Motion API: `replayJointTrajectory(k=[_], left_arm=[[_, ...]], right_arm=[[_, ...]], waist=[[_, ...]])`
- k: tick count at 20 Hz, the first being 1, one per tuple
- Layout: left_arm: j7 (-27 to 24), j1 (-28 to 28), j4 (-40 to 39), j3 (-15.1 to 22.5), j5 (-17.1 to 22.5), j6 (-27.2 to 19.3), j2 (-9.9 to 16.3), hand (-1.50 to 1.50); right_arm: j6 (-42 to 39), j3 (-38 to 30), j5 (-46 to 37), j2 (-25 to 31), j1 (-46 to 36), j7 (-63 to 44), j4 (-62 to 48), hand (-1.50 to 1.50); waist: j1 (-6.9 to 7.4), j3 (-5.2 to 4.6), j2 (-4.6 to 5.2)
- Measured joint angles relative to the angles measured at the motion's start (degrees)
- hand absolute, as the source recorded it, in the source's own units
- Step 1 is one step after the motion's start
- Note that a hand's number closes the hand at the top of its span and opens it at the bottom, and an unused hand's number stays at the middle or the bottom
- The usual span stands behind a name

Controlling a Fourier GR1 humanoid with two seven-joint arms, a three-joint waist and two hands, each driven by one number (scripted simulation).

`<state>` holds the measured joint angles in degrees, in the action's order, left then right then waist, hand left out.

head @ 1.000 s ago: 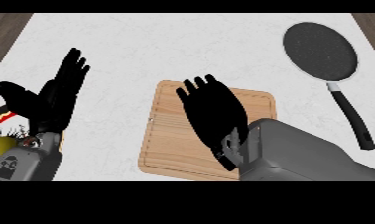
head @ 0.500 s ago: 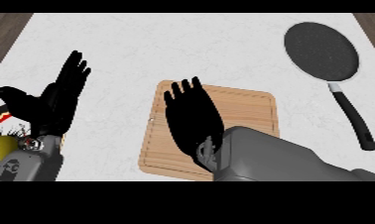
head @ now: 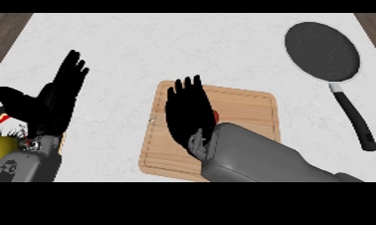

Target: Pick the bell pepper from the cutting board and place it in the pan

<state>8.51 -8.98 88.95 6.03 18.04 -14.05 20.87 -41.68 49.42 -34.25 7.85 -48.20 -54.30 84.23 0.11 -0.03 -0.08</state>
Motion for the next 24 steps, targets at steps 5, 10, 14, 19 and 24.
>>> replayJointTrajectory(k=[5,10,14,19,24], left_arm=[[0.9,0.0,0.7,-0.6,-0.9,0.4,-0.8,0.00],[1.8,0.3,1.6,-1.7,-1.6,1.3,-1.3,0.00],[3.7,0.1,3.1,-1.6,-3.2,0.7,-2.4,0.00],[3.7,-0.4,2.4,-2.5,-4.1,1.9,-3.5,0.00],[3.2,0.5,2.1,-3.8,-4.7,3.4,-4.5,0.00]], right_arm=[[-0.4,-1.7,-5.1,-2.0,1.0,2.1,-4.6,-1.50],[-1.2,-3.5,-9.7,-3.7,2.7,4.7,-8.2,-1.50],[-0.5,-4.3,-13.3,-4.1,4.6,7.4,-10.3,-1.50],[1.9,-5.3,-17.7,-5.2,7.1,10.3,-12.0,-1.50],[3.3,-7.8,-21.2,-6.7,7.7,13.8,-15.4,-1.50]], waist=[[0.15,0.02,0.05],[0.19,0.03,0.07],[0.17,0.03,0.09],[0.14,0.03,0.10],[0.16,0.03,0.10]])
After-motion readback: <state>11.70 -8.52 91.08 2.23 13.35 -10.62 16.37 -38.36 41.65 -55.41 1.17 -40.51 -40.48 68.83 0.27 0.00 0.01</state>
